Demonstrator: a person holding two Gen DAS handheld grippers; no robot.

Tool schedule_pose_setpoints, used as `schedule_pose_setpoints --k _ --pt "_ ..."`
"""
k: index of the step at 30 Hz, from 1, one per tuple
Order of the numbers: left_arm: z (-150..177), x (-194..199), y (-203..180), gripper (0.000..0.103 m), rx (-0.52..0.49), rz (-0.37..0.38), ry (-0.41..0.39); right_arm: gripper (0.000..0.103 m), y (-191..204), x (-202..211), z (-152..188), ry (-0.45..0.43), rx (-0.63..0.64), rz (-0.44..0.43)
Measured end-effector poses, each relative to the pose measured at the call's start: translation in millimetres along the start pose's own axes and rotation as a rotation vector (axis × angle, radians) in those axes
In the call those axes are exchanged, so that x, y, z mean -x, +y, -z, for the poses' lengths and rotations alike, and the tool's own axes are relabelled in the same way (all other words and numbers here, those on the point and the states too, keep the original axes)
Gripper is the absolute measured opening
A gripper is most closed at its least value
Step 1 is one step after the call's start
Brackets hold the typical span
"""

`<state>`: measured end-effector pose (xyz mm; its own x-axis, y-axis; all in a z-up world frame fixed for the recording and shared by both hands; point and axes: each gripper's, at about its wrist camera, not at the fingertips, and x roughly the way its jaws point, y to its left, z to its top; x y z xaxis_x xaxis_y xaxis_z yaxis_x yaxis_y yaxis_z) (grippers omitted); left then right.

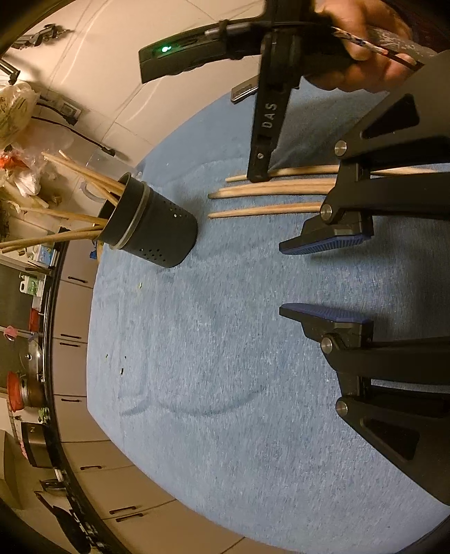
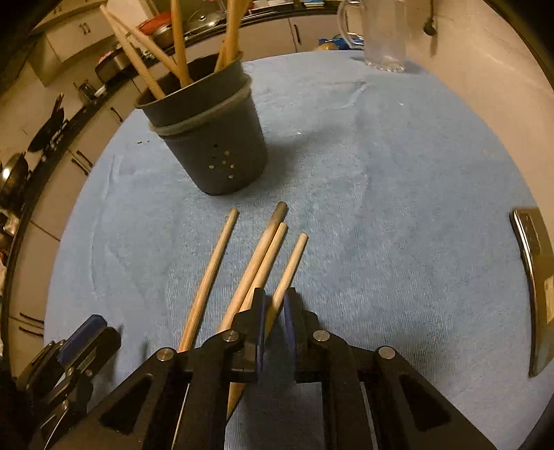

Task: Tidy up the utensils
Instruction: 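Grasp a chopstick with the right tool while the left tool grasps another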

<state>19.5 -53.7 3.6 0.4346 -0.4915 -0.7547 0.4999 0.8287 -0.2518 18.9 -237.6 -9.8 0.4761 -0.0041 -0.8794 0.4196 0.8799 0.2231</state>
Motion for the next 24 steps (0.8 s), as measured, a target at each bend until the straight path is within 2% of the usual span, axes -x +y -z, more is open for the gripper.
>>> schedule_pose_setpoints --k 4,7,10,14,18,24 --pt "-1.3 -1.5 3.8 0.028 0.011 0.003 0.01 0.01 13.6 -7.2 -7.8 0.003 0.047 -0.055" --pt "-3.5 -3.6 7.1 0.028 0.022 0.009 0.026 0.009 24.4 -11.2 -8.1 0.013 0.091 -0.139" --pt "-6.8 -9.0 7.5 0.028 0.027 0.02 0.051 0.007 19.6 -13.0 -9.6 0.02 0.091 -0.179" --pt "-14.5 -21.3 3.4 0.028 0.037 0.035 0.087 0.006 5.1 -7.5 -5.2 0.001 0.061 -0.166" --pt "-23.0 -35.2 -5.4 0.028 0.029 0.054 0.13 0.006 -6.9 0.7 1.1 -0.012 0.017 -0.192" --pt "-32.3 -51.8 -26.7 0.024 -0.045 0.004 0.166 0.006 -21.4 15.0 0.3 -0.06 -0.001 -0.201"
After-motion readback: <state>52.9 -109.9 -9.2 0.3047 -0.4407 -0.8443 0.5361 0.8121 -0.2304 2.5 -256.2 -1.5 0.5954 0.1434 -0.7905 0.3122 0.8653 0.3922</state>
